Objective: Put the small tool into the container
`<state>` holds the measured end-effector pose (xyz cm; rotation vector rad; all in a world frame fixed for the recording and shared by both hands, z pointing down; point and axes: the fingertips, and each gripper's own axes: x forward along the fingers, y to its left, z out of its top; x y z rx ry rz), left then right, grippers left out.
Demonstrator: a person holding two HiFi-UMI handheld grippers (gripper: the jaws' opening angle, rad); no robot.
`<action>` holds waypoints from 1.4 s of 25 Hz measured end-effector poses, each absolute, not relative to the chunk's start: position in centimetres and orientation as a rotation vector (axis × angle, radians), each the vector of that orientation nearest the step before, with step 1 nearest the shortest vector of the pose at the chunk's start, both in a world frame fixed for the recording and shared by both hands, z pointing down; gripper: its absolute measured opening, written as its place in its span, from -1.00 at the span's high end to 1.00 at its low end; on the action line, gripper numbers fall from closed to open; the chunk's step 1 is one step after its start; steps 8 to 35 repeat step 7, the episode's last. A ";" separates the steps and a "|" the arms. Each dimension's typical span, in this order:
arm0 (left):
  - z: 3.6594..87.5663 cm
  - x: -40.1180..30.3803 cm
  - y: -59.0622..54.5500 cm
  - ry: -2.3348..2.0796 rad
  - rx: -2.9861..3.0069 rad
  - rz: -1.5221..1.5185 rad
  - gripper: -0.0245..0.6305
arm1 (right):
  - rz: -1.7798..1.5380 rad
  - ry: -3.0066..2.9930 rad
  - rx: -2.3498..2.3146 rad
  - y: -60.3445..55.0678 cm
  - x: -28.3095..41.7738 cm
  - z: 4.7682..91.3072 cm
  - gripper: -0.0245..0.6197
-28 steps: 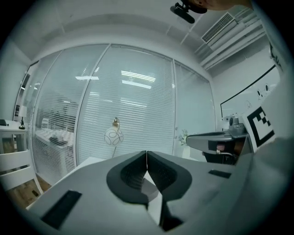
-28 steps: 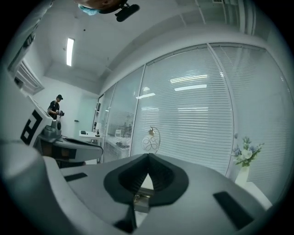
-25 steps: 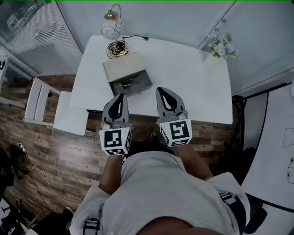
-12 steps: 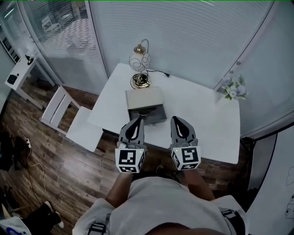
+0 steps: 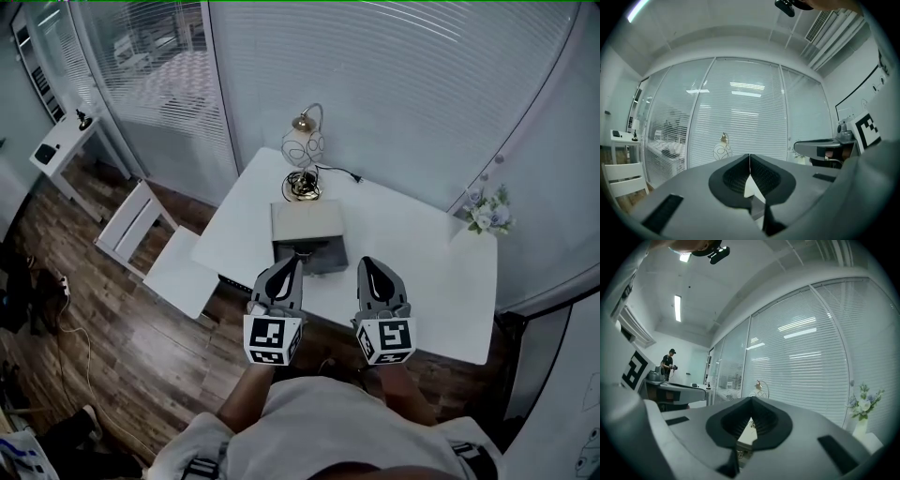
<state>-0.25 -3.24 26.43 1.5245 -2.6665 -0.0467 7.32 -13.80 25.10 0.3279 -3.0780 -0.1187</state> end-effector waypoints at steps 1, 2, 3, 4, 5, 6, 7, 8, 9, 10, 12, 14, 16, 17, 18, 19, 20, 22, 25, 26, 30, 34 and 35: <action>26.4 -0.2 -3.2 -2.667 1.524 -0.046 0.85 | -0.118 -3.079 0.328 -13.9 7.4 25.1 0.84; 26.4 -0.1 -3.2 -2.667 1.524 -0.045 0.85 | -0.117 -3.080 0.328 -13.9 7.4 25.0 0.84; 26.4 0.0 -3.3 -2.666 1.524 -0.043 0.85 | -0.114 -3.081 0.327 -14.0 7.5 25.0 0.84; 26.4 0.1 -3.3 -2.665 1.523 -0.042 0.85 | -0.110 -3.081 0.325 -14.0 7.5 25.0 0.84; 26.5 0.2 -3.3 -2.663 1.520 -0.041 0.85 | -0.107 -3.079 0.322 -13.9 7.6 25.1 0.84; 26.6 0.4 -3.2 -2.660 1.516 -0.040 0.85 | -0.103 -3.075 0.317 -13.8 7.8 25.2 0.84; 26.8 0.7 -3.2 -2.655 1.512 -0.039 0.85 | -0.099 -3.070 0.313 -13.7 8.1 25.3 0.84; 26.8 0.7 -3.2 -2.655 1.512 -0.039 0.85 | -0.099 -3.070 0.313 -13.7 8.1 25.3 0.84; 26.8 0.7 -3.2 -2.655 1.512 -0.039 0.85 | -0.099 -3.070 0.313 -13.7 8.1 25.3 0.84; 26.8 0.7 -3.2 -2.655 1.512 -0.039 0.85 | -0.099 -3.070 0.313 -13.7 8.1 25.3 0.84; 26.8 0.7 -3.2 -2.655 1.512 -0.039 0.85 | -0.099 -3.070 0.313 -13.7 8.1 25.3 0.84; 26.8 0.7 -3.2 -2.655 1.512 -0.039 0.85 | -0.099 -3.070 0.313 -13.7 8.1 25.3 0.84; 26.8 0.7 -3.2 -2.655 1.512 -0.039 0.85 | -0.099 -3.070 0.313 -13.7 8.1 25.3 0.84; 26.8 0.7 -3.2 -2.655 1.512 -0.039 0.85 | -0.099 -3.070 0.313 -13.7 8.1 25.3 0.84; 26.8 0.7 -3.2 -2.655 1.512 -0.039 0.85 | -0.099 -3.070 0.313 -13.7 8.1 25.3 0.84; 26.8 0.7 -3.2 -2.655 1.512 -0.039 0.85 | -0.099 -3.070 0.313 -13.7 8.1 25.3 0.84; 26.8 0.7 -3.2 -2.655 1.512 -0.039 0.85 | -0.099 -3.070 0.313 -13.7 8.1 25.3 0.84; 26.8 0.7 -3.2 -2.655 1.512 -0.039 0.85 | -0.099 -3.070 0.313 -13.7 8.1 25.3 0.84; 26.8 0.7 -3.2 -2.655 1.512 -0.039 0.85 | -0.099 -3.070 0.313 -13.7 8.1 25.3 0.84; 26.8 0.7 -3.2 -2.655 1.512 -0.039 0.85 | -0.099 -3.070 0.313 -13.7 8.1 25.3 0.84; 26.8 0.7 -3.2 -2.655 1.512 -0.039 0.85 | -0.099 -3.070 0.313 -13.7 8.1 25.3 0.84; 26.8 0.7 -3.2 -2.655 1.512 -0.039 0.85 | -0.099 -3.070 0.313 -13.7 8.1 25.3 0.84; 26.8 0.7 -3.2 -2.655 1.512 -0.039 0.85 | -0.099 -3.070 0.313 -13.7 8.1 25.3 0.84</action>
